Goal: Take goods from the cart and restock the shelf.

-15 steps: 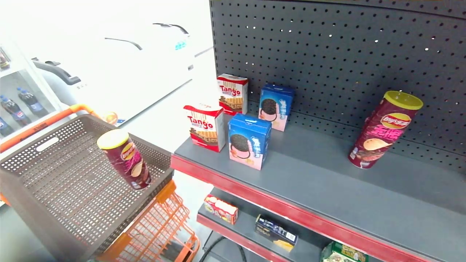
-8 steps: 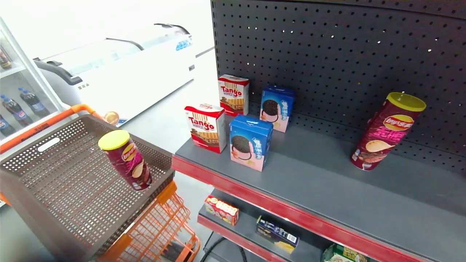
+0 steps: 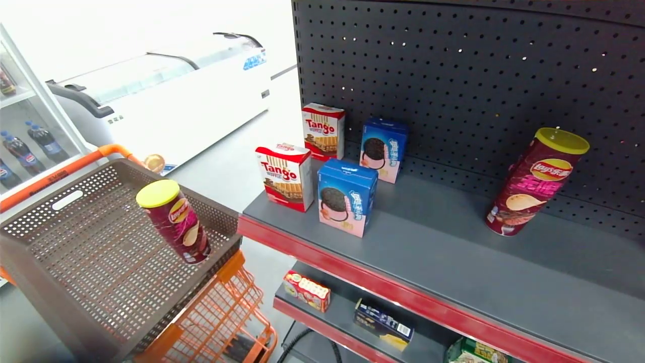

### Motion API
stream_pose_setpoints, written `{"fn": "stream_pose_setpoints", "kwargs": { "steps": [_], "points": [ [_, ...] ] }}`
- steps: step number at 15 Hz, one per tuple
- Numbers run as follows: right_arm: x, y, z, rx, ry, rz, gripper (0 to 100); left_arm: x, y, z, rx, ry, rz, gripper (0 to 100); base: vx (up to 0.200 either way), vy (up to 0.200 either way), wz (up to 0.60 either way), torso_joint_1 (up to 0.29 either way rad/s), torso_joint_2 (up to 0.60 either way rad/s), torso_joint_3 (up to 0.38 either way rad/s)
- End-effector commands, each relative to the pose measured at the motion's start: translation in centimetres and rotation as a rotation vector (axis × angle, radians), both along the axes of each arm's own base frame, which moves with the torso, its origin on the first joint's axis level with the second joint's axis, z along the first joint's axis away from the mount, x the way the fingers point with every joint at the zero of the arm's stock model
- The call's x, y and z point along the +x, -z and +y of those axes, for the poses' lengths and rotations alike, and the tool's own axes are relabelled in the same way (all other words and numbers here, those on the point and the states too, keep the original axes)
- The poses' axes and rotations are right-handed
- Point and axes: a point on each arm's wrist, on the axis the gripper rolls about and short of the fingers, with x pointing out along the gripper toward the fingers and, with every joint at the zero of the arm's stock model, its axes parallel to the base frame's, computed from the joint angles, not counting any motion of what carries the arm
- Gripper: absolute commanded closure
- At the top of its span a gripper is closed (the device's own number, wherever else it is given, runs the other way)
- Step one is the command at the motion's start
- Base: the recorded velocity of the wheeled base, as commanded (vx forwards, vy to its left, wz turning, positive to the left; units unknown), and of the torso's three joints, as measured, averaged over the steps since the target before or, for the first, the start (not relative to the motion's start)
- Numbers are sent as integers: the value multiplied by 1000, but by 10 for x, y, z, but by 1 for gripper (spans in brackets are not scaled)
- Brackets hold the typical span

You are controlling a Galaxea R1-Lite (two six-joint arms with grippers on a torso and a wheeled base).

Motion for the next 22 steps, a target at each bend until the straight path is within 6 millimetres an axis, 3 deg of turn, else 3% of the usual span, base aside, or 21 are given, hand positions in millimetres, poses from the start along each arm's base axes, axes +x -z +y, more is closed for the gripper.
{"fn": "stream_pose_setpoints", "kwargs": {
  "steps": [1,6,9,15,22],
  "points": [
    [0,0,0,0,-1,0,0,34,-21,0,-8,-13,150,0,0,0,0,0,0,0],
    [0,0,0,0,-1,0,0,111,-24,5,-39,5,310,0,0,0,0,0,0,0],
    [0,0,0,0,-1,0,0,155,-19,10,8,1,296,0,0,0,0,0,0,0],
    [0,0,0,0,-1,0,0,230,16,19,24,-7,238,0,0,0,0,0,0,0],
    [0,0,0,0,-1,0,0,294,49,22,30,-1,99,0,0,0,0,0,0,0]
  ]
}}
